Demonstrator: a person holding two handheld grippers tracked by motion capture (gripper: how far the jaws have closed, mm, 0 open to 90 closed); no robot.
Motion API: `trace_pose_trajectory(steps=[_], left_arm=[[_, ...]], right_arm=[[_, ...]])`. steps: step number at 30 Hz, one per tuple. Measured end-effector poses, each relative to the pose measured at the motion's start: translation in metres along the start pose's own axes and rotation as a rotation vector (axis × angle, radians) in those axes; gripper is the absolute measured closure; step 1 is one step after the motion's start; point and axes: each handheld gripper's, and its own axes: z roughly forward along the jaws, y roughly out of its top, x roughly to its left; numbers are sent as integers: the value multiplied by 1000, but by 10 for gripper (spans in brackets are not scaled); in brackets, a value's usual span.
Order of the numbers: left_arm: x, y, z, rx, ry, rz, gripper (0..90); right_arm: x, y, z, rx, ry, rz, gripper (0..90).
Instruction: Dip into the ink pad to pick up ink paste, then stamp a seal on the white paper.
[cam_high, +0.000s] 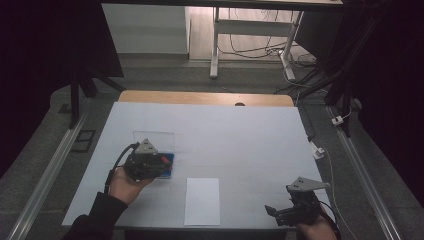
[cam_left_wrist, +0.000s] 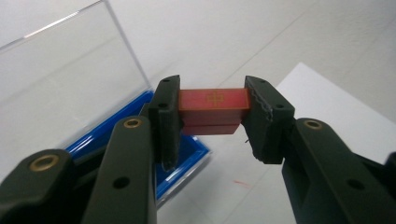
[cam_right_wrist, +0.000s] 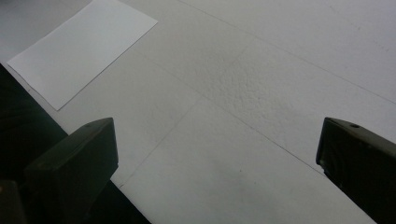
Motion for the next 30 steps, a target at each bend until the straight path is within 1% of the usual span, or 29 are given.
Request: trace_pose_trajectory(steps=[4, 9, 20, 30], left_arm=[[-9, 3, 1, -6, -21, 21, 583], [-16, 6, 3, 0, -42, 42, 583], [-29, 11, 8, 12, -90, 70, 584], [-46, 15, 16, 16, -126, 102, 584]], right_arm=[[0, 0, 0, -1, 0, 1, 0], [0, 0, 0, 0, 0, 0, 0], [-1, 0, 0, 0, 2, 3, 0], [-1, 0, 0, -1, 2, 9, 0]])
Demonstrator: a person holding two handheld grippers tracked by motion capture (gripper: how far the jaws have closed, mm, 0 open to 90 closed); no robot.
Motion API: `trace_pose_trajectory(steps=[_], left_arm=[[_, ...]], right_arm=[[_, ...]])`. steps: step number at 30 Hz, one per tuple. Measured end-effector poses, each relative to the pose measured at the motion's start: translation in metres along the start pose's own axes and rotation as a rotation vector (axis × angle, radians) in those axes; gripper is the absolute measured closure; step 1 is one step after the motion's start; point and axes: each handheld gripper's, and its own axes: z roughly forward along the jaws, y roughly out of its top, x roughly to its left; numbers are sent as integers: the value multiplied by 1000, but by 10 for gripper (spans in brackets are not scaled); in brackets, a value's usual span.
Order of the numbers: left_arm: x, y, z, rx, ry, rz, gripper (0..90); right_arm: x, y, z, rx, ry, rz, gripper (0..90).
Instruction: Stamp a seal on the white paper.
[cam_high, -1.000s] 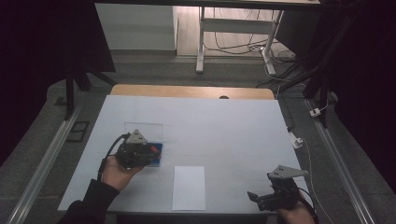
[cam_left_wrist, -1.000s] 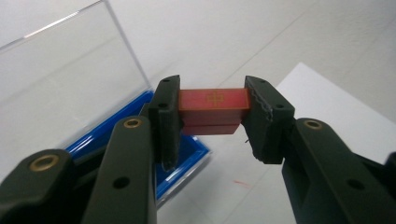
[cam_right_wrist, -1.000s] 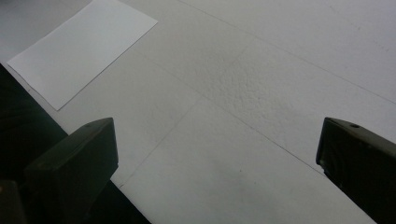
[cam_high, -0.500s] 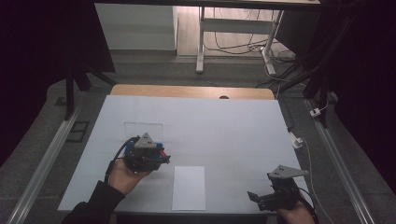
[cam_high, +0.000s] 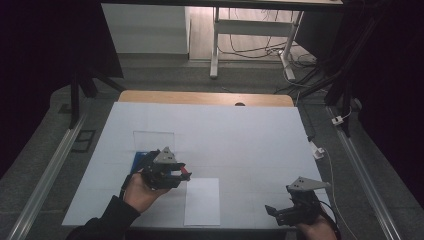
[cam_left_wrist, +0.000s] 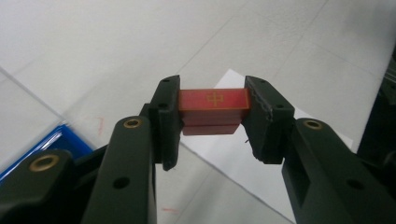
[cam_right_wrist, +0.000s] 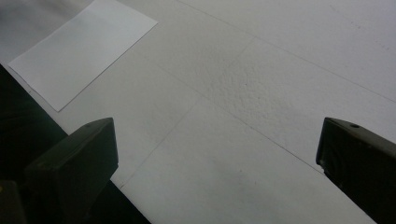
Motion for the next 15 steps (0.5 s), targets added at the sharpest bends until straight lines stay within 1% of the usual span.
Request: trace_pose_trajectory(steps=[5, 10, 15], left_arm=[[-7, 2, 6, 14, -19, 25, 584], [-12, 4, 11, 18, -35, 31, 584], [-18, 5, 16, 35, -47, 48, 584]], right_arm=[[0, 0, 0, 0, 1, 0, 0], [0, 0, 0, 0, 2, 1, 0], [0, 0, 0, 1, 2, 1, 0]])
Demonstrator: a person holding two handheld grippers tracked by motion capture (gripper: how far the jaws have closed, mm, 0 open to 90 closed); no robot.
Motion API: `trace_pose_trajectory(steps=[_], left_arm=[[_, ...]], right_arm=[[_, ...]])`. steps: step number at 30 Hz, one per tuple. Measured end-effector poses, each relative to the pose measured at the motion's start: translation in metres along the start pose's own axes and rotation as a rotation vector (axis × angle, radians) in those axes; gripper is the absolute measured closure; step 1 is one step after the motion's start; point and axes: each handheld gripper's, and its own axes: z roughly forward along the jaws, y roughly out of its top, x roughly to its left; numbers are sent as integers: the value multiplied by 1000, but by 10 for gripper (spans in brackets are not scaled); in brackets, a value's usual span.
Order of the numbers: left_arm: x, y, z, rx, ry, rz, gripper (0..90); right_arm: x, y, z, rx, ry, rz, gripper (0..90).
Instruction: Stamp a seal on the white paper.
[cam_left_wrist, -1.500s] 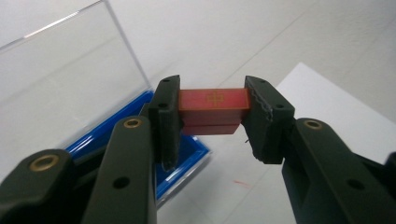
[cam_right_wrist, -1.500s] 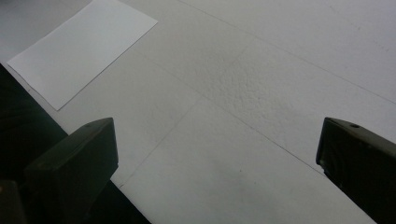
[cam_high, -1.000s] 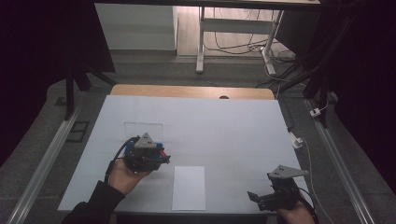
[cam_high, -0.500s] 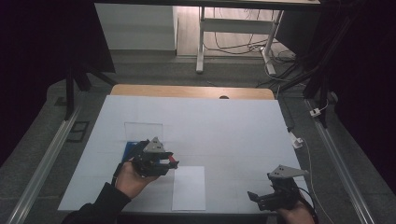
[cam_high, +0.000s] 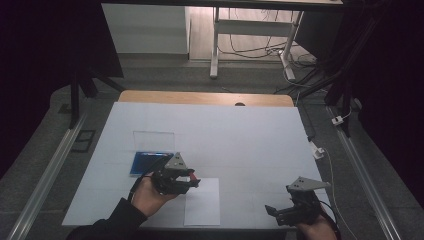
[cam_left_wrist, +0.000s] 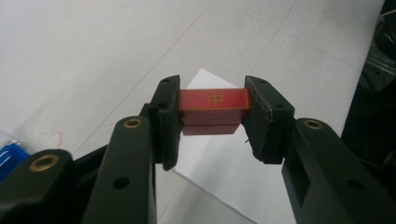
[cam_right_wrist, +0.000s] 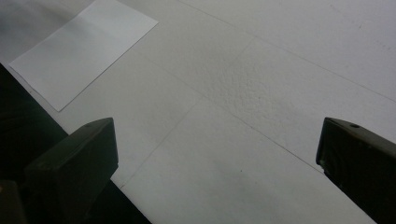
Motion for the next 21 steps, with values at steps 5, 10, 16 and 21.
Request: trace_pose_trajectory(steps=[5, 10, 16, 21], left_arm=[[-5, 1, 7, 16, -4, 16, 584], [-12, 3, 14, 29, -22, 36, 584], [-18, 3, 24, 62, -25, 71, 584], [-17, 0, 30, 81, -25, 72, 584]], right_arm=[[0, 0, 0, 0, 1, -1, 0], [0, 0, 0, 0, 2, -1, 0], [0, 0, 0, -1, 2, -3, 0], [0, 0, 0, 0, 3, -1, 0]])
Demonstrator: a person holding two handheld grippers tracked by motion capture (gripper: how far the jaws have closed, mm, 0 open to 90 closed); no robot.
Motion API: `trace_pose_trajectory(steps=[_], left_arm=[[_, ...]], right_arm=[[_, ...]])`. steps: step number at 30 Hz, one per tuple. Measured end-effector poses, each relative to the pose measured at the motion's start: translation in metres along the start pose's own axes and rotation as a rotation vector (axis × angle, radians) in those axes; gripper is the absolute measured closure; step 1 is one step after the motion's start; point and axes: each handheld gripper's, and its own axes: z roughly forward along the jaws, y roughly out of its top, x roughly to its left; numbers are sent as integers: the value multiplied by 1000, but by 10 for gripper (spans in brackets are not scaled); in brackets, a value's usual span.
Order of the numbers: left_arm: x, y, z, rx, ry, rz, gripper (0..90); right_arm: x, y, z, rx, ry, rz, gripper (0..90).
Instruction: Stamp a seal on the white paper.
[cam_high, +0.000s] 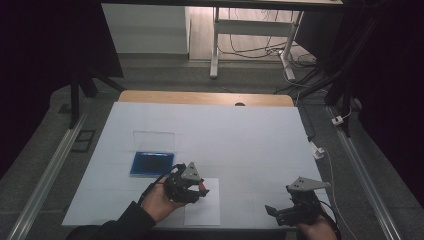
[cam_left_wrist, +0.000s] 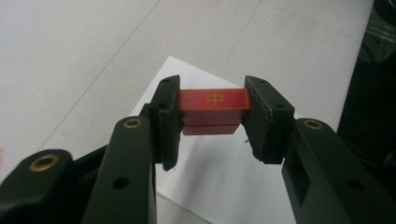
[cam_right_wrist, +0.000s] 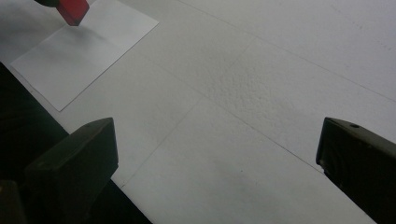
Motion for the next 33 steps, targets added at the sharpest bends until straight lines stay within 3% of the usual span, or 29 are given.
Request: trace_pose_trajectory(steps=[20, 24, 33], left_arm=[[-1, -7, 19, 59, 1, 1, 584], [-5, -8, 20, 54, 27, 4, 585], [-2, -14, 21, 26, 2, -32, 585]], right_arm=[[0, 0, 0, 0, 2, -4, 0], [0, 0, 0, 0, 3, -7, 0], [0, 0, 0, 3, 4, -7, 0]])
